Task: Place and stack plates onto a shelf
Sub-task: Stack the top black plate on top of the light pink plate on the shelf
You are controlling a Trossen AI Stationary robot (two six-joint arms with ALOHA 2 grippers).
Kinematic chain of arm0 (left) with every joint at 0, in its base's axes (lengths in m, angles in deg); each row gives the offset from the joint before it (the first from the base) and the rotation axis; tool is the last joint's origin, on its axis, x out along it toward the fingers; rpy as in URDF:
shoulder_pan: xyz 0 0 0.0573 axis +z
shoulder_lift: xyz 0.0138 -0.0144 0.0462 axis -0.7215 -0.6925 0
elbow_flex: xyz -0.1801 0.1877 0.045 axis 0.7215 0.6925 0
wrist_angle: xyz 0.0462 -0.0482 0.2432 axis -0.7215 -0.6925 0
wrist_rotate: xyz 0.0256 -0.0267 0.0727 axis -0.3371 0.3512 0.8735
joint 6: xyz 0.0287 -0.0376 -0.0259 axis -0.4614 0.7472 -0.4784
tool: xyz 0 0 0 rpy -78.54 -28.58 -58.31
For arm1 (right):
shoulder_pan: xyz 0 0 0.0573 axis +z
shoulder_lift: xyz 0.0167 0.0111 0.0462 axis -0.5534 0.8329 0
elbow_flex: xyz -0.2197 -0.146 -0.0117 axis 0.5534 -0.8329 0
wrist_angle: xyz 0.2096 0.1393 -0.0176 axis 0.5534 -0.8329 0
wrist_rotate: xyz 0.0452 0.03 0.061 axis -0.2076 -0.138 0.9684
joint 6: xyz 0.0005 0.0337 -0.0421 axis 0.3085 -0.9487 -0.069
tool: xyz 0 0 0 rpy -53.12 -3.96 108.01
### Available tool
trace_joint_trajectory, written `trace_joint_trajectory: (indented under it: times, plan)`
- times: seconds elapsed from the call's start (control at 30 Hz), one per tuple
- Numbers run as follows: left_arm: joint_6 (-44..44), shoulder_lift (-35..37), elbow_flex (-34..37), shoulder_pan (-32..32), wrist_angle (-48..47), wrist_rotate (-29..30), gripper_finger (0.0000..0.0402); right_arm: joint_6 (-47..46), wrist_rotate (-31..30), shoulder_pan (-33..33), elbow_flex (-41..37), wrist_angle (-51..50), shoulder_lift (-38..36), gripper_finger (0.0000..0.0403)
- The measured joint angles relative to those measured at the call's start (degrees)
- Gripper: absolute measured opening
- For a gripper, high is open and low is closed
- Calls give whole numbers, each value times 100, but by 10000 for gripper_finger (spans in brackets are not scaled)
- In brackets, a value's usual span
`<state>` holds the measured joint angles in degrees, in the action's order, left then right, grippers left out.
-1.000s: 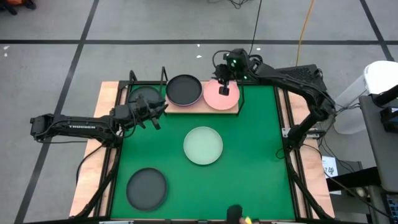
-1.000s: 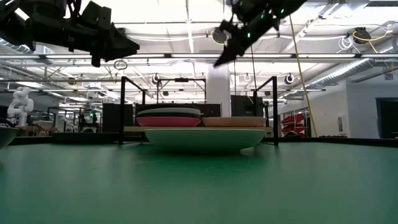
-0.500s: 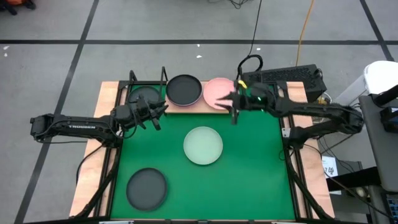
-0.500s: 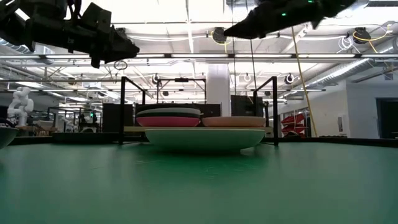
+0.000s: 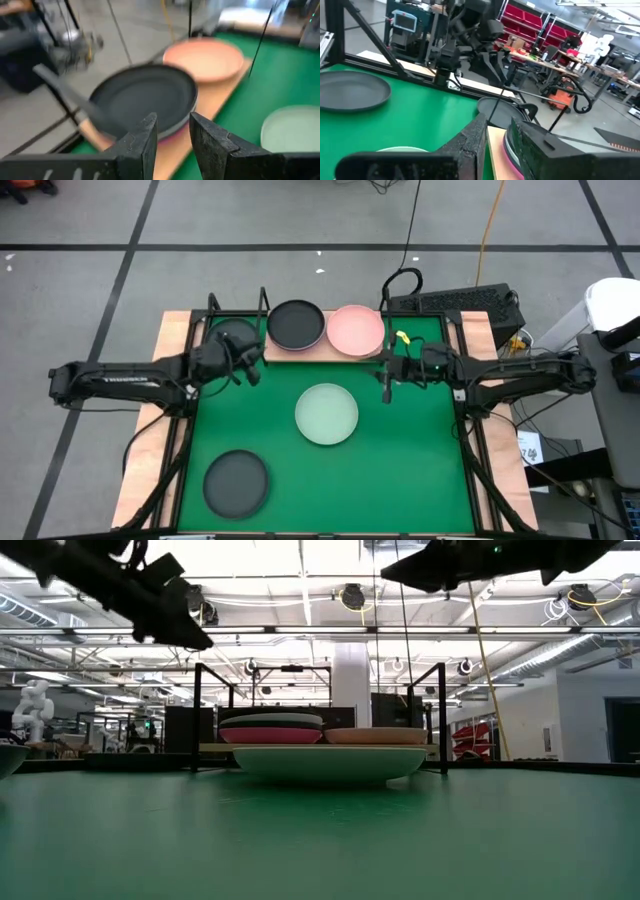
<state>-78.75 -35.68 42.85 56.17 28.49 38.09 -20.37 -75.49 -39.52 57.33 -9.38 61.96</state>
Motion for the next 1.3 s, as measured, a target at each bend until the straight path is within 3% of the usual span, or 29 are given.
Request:
trace_joint_trajectory:
  times: [0.23, 0.43, 0.93, 1.3]
  plan:
    - [858, 2, -1255, -203, -3069, 9, 117, 86, -11, 133, 0, -46, 2, 77]
    - [1552, -185, -1323, -230, -4377, 117, 117, 198, -11, 160, 0, -269, 2, 77]
    - [1388, -2375, -995, 516, -4308, -175, 118, 142, -11, 154, 0, -581, 4, 77]
    - [1172, -3202, -995, 1082, -4290, -361, 118, 135, -11, 154, 0, -644, 4, 77]
